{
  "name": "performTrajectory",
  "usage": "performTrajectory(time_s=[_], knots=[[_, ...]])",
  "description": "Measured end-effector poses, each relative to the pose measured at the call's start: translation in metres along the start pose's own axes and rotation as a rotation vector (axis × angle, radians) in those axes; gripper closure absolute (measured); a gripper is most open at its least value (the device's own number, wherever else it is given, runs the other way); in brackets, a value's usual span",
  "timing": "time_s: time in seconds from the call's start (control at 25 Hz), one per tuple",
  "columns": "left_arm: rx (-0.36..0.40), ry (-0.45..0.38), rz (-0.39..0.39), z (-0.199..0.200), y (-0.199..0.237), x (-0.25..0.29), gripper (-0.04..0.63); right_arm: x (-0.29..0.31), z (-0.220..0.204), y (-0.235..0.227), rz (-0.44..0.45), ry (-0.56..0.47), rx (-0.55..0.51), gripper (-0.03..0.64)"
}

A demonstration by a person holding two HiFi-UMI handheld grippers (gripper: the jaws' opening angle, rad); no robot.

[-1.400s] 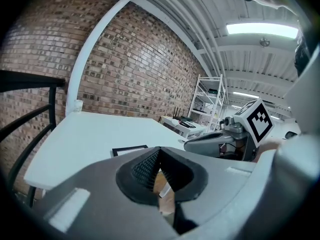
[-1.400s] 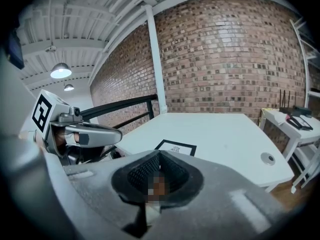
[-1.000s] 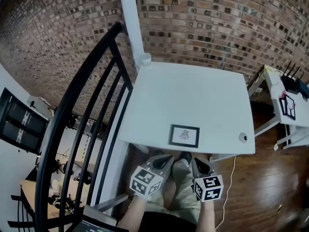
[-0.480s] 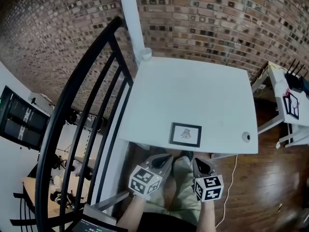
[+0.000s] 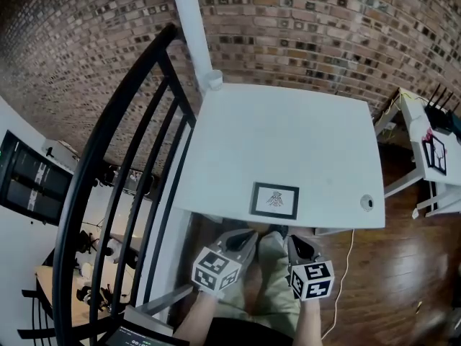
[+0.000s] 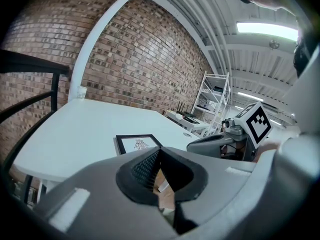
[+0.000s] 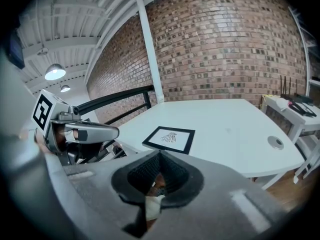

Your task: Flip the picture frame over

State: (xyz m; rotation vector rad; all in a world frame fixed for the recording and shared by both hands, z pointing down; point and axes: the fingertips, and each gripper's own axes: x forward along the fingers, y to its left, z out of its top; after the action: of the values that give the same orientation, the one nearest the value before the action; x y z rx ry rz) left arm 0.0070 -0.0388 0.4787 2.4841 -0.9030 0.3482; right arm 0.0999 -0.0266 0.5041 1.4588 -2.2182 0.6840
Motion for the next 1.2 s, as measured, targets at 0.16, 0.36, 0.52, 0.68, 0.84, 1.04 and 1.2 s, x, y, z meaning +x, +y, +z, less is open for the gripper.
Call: performTrajectory(time_s=[0.16,0.36,0.52,0.68,0.84,1.04,1.2], knots=[[-0.008,-0.005,-0.01,-0.001,0.001,0.001,0.58,0.0,-0.002,-0.008,-0.003,0.001,-0.014,0.624],[-0.039,-0.02,-0.014,0.002,0.014,0.001,0.579,0.001,0.002,-0.028,-0.025,0.001,-0.019,0.624],[-0.041,-0.009,-0.014,0.002,0.024,0.005,0.58,0.004,0.001,-0.04,-0.043,0.01,-0.027,0.624],[-0.039,0.004,-0.02,0.0,0.027,0.011,0.579,0.007,-0.002,-0.044,-0.049,0.021,-0.027,0.624],[-0.028,0.009,-0.016,0.0,0.029,0.014,0.578,0.01,-0.005,-0.041,-0.025,0.035,-0.05,0.602],[-0.022,0.007,-0.005,-0.001,0.034,0.017,0.578,0.014,-0.008,-0.039,-0.006,0.041,-0.085,0.557],[-0.024,0.019,-0.005,-0.005,0.038,0.02,0.568,0.019,-0.01,-0.042,-0.004,0.045,-0.087,0.535]])
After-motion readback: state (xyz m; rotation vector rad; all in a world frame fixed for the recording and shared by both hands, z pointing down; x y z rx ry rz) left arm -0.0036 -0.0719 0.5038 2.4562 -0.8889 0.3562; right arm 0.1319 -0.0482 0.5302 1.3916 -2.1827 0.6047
